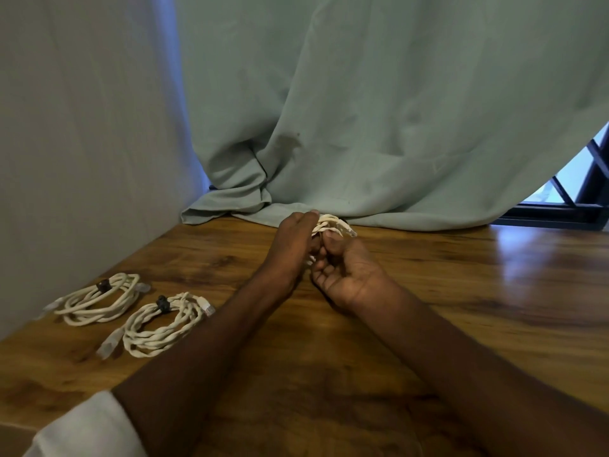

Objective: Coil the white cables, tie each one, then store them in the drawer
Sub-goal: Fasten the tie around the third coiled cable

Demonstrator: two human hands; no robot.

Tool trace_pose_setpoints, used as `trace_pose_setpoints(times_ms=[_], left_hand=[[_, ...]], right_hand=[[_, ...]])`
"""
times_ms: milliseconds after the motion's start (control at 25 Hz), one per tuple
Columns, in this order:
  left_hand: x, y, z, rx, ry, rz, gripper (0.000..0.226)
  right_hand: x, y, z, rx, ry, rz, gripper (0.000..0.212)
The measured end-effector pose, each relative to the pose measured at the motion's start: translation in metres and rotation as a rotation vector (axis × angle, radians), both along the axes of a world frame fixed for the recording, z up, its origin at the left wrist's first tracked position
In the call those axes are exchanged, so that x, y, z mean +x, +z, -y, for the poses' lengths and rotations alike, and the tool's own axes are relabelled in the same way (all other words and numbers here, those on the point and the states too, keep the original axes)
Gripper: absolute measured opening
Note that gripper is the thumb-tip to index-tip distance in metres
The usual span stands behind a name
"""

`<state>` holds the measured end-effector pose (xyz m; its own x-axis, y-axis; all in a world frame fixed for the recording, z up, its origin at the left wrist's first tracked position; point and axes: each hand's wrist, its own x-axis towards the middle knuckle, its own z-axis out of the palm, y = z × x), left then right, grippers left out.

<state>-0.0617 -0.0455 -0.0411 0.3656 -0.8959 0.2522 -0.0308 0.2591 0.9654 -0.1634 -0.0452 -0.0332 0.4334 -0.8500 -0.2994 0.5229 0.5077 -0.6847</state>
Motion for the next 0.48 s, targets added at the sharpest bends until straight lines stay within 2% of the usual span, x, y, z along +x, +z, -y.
trace_pose_setpoints(times_ms=[160, 280, 360, 480], left_hand=[[0.001, -0.001, 0.004, -0.037, 0.002, -0.176, 0.029], [0.003, -0.003, 0.003, -0.113, 0.041, -0.232, 0.014], [0.007, -0.002, 0.005, -0.152, 0.077, -0.254, 0.01], [0.013, -0.002, 0.008, -0.172, 0.129, -0.281, 0.008]], right_hand=[[-0.003, 0.001, 0.005, -0.082, -0.001, -0.057, 0.014], [-0.002, 0.001, 0.008, -0.159, 0.007, -0.103, 0.008], [-0.001, 0.0, 0.007, -0.217, -0.014, -0.131, 0.011], [-0.002, 0.0, 0.001, -0.454, -0.157, -0.331, 0.012]])
